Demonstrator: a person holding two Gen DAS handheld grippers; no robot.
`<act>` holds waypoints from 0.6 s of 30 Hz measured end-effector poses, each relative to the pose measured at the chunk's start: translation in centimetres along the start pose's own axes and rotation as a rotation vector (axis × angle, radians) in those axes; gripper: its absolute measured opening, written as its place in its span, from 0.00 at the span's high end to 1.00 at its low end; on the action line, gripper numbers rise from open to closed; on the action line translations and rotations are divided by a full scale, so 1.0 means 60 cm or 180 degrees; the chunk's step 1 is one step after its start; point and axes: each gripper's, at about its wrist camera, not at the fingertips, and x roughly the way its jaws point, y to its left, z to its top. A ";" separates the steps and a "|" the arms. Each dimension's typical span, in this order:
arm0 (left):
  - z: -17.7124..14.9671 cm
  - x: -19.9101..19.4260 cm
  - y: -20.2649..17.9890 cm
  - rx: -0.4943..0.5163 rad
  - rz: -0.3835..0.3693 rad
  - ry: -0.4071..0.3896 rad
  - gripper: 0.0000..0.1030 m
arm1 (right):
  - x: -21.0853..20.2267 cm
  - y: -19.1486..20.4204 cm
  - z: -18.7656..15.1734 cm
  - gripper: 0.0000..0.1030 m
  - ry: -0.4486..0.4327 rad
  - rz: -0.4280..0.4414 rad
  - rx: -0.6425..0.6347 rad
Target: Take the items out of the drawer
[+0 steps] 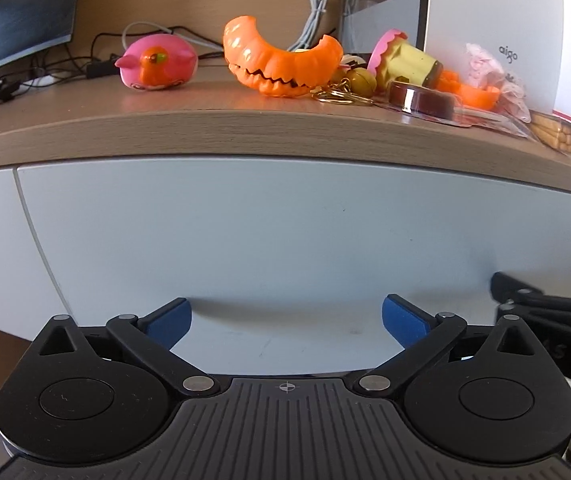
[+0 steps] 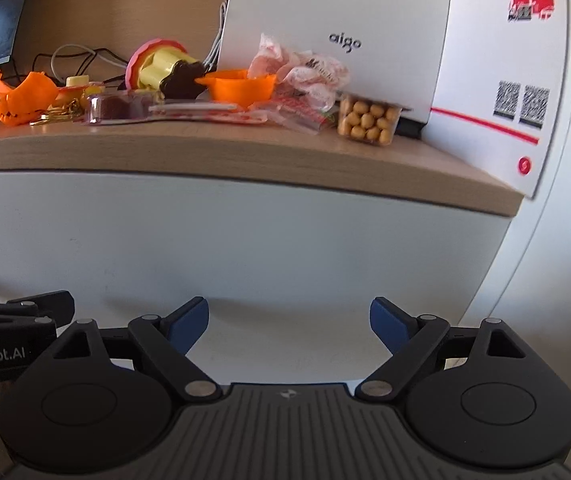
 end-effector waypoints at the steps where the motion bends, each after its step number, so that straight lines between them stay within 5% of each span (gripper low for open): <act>1: 0.001 0.001 -0.002 0.0002 0.0016 0.0011 0.00 | -0.002 -0.004 0.002 0.15 -0.0007 -0.0010 0.0021; 9: 0.001 -0.018 -0.002 0.0046 0.0114 0.0139 0.00 | -0.007 -0.024 0.002 0.15 0.0055 0.0094 0.0128; 13: 0.011 -0.094 0.006 -0.0103 0.0126 0.0253 0.00 | -0.059 -0.039 -0.006 0.15 0.0177 0.0240 0.0225; 18: 0.054 -0.209 -0.003 -0.0150 0.0070 0.0570 0.00 | -0.163 -0.061 0.049 0.15 0.0330 0.0477 0.0066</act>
